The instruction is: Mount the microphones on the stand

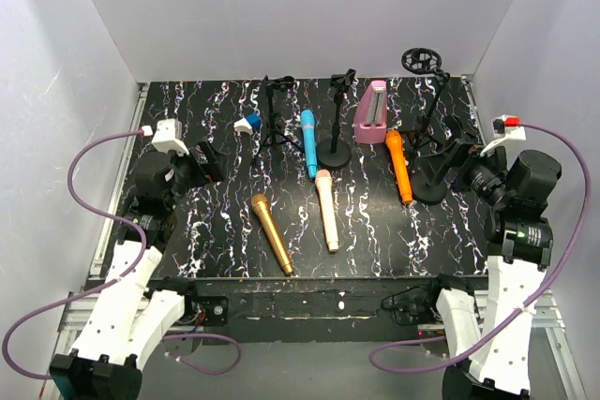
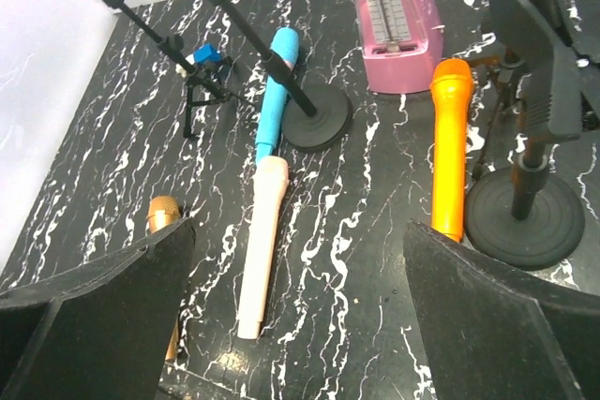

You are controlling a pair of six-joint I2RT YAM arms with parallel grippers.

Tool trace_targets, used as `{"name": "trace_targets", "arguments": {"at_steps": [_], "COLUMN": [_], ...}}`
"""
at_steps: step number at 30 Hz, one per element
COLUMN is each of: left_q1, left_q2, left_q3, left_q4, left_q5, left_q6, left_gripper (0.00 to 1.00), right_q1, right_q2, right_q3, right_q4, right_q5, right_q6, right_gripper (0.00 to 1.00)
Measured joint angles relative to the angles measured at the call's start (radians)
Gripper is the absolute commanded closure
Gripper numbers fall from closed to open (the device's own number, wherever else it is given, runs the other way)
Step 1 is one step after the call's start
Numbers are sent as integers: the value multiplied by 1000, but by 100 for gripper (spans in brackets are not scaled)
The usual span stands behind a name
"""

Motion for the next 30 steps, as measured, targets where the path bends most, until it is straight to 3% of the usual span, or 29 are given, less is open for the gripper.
{"name": "trace_targets", "arguments": {"at_steps": [7, 13, 21, 26, 30], "left_q1": [0, 0, -9, -55, -72], "left_q2": [56, 56, 321, 494, 623], "left_q3": [132, 159, 287, 339, 322], "left_q4": [-98, -118, -124, -30, 180], "left_q5": [67, 180, 286, 289, 307], "left_q6": [-55, -77, -64, 8, 87], "left_gripper": [2, 2, 2, 6, 14], "right_q1": [0, 1, 1, 1, 1], "right_q2": [13, 13, 29, -3, -28], "right_q3": [-29, -95, -277, -340, -340], "right_q4": [17, 4, 4, 2, -4], "right_q5": [-172, -428, -630, -691, -711], "right_q6": [-97, -367, -559, -621, -671], "right_gripper": [2, 2, 2, 2, 2]}}
